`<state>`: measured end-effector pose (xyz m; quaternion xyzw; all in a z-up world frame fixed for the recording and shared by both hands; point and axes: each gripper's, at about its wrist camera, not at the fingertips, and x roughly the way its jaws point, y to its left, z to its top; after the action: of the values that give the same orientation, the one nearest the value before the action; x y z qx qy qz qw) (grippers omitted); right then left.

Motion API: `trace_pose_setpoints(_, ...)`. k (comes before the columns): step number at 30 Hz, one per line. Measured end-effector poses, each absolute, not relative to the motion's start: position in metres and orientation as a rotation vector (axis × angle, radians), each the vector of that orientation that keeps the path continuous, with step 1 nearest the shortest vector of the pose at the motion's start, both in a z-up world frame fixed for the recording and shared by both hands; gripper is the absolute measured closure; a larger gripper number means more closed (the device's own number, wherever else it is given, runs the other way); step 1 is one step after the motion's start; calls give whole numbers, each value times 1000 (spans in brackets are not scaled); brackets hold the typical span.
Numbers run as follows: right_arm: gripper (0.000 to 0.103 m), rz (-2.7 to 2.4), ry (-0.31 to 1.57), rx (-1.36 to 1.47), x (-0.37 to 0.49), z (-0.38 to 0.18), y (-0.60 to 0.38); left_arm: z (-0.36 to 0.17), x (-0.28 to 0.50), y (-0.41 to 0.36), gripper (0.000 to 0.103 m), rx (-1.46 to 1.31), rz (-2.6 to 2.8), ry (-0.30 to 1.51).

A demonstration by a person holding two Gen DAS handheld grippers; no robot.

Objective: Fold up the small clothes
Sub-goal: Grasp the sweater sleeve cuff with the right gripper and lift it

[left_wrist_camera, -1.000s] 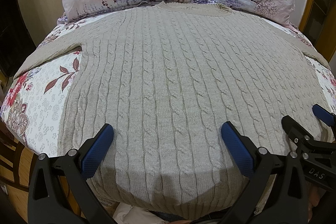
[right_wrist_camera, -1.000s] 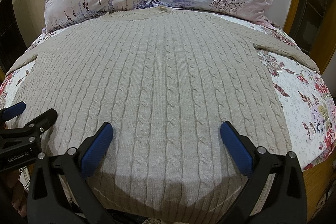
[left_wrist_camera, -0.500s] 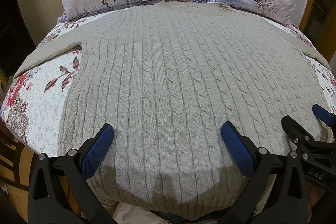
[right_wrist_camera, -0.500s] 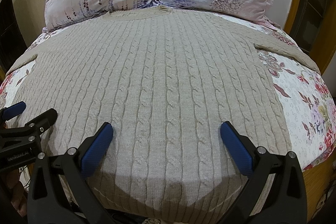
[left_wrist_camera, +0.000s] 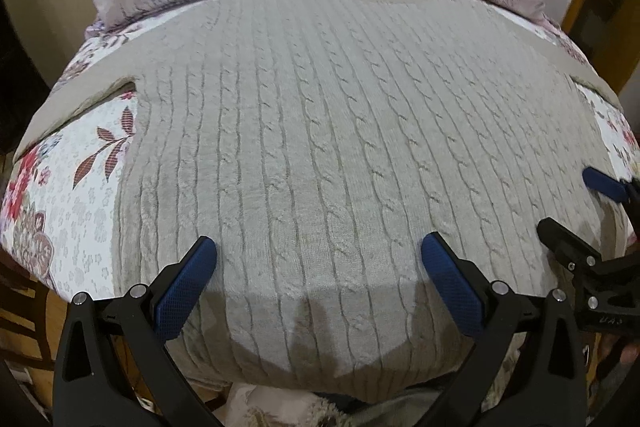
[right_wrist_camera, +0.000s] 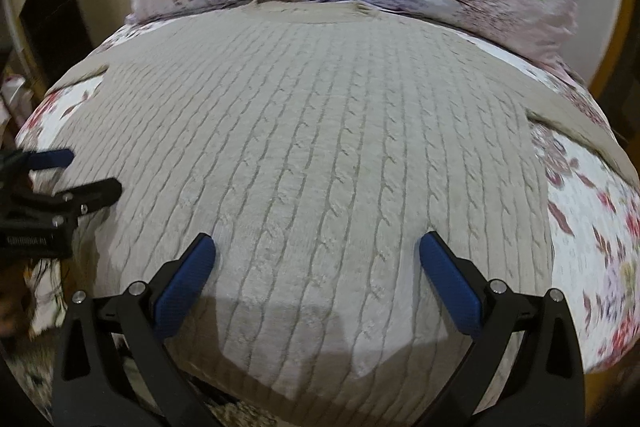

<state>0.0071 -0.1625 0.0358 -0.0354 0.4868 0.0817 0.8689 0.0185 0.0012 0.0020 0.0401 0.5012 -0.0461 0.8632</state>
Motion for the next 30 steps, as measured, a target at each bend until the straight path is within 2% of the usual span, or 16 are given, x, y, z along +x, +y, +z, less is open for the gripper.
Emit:
trace_pose_setpoints(7, 2, 195, 1054, -1, 31, 51, -182, 6, 32, 3, 1, 126, -181, 1117)
trace_pose_setpoints(12, 4, -41, 949, 250, 74, 82, -276, 26, 56, 18, 1, 99, -164, 1013)
trace_pose_setpoints(15, 18, -189, 933, 461, 97, 80, -347, 43, 67, 24, 1, 93, -149, 864)
trace_pose_setpoints(17, 33, -272, 933, 600, 106, 70, -390, 52, 74, 24, 1, 107, -138, 794)
trace_pose_setpoints(20, 48, -427, 923, 794, 109, 51, -455, 61, 89, 21, 1, 142, -133, 743)
trace_pose_setpoints(25, 60, -519, 880, 963, 100, 28, -499, 61, 113, 18, 1, 128, -154, 761)
trace_pose_setpoints(30, 70, -545, 831, 999, 102, 20, -516, 53, 132, 26, 1, 31, -202, 795)
